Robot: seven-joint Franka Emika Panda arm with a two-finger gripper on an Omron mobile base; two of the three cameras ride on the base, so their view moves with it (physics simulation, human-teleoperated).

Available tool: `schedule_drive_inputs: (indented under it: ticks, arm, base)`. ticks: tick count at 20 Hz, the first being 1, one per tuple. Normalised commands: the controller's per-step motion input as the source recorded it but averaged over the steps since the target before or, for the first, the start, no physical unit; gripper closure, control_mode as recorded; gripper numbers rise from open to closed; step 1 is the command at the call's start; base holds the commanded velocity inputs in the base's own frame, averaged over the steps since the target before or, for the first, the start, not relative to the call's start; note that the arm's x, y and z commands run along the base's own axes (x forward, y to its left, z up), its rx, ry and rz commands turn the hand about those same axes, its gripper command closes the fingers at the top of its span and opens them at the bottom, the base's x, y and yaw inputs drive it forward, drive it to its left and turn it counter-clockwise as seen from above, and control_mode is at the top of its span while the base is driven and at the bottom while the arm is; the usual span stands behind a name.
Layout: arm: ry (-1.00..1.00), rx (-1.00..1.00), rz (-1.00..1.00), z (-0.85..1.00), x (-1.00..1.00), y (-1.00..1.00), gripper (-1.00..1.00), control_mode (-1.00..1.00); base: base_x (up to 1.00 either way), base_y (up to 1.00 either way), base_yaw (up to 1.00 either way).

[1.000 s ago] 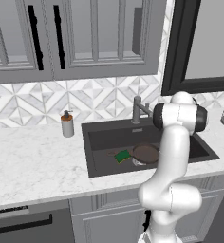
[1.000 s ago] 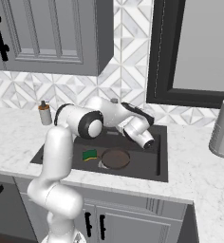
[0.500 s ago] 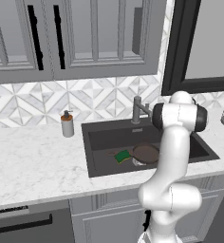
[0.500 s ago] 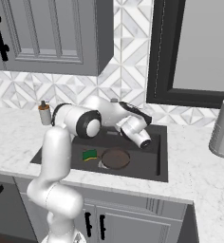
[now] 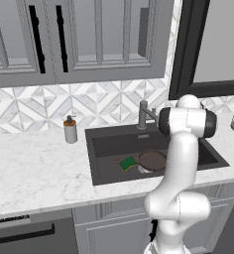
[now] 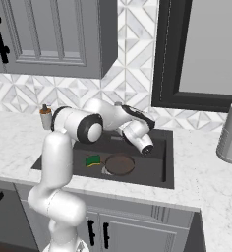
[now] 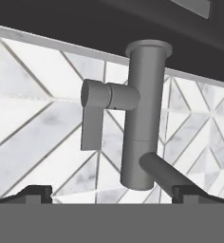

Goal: Pick the pan and sponge and place them into the sink. Then turn on the water.

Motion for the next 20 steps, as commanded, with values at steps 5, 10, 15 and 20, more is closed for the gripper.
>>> schedule_drive_inputs:
  ticks: [5,10,15,20]
  arm:
    - [0.0,0.0,-0.02,0.14,-0.02,0.0,-1.0,-1.0]
    - [0.0,0.0,-0.02,0.04,0.0,0.01,-1.0,-1.0]
    - [0.02,0.0,0.0,0.0,0.0,0.1,-1.0,-1.0]
    - [0.01,0.0,0.0,0.0,0.09,0.02,-1.0,-1.0]
  base:
    - [0.0,0.0,0.0]
    - [0.0,0.0,0.0]
    - [0.0,0.0,0.0]
    - [0.0,0.0,0.0]
